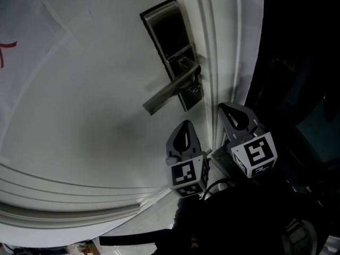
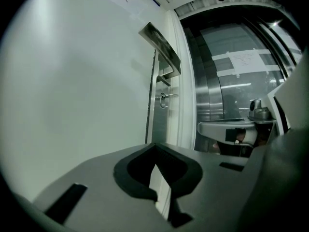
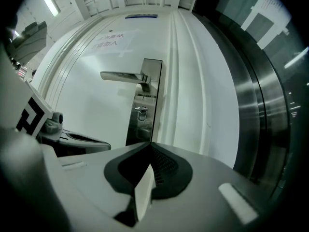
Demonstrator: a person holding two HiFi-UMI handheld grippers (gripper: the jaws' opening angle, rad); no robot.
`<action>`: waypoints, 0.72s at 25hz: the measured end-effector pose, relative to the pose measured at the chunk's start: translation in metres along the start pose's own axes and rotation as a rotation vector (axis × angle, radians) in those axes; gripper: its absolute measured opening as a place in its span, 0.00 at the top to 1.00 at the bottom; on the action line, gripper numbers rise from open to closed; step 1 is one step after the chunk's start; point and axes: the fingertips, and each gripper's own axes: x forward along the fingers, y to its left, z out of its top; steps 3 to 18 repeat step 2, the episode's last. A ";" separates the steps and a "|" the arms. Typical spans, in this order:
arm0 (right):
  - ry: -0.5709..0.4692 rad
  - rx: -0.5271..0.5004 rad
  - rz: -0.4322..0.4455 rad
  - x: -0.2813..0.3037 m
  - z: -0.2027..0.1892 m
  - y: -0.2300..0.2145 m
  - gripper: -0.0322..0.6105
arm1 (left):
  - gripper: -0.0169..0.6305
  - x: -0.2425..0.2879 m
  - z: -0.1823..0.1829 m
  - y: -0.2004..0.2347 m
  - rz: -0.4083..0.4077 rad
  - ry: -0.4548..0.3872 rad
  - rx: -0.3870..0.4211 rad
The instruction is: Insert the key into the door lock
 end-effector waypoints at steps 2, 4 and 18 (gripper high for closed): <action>-0.005 -0.001 0.004 0.000 0.000 0.001 0.95 | 0.97 0.000 0.001 0.000 -0.001 -0.002 0.003; -0.005 -0.001 0.004 0.000 0.000 0.001 0.95 | 0.97 0.000 0.001 0.000 -0.001 -0.002 0.003; -0.005 -0.001 0.004 0.000 0.000 0.001 0.95 | 0.97 0.000 0.001 0.000 -0.001 -0.002 0.003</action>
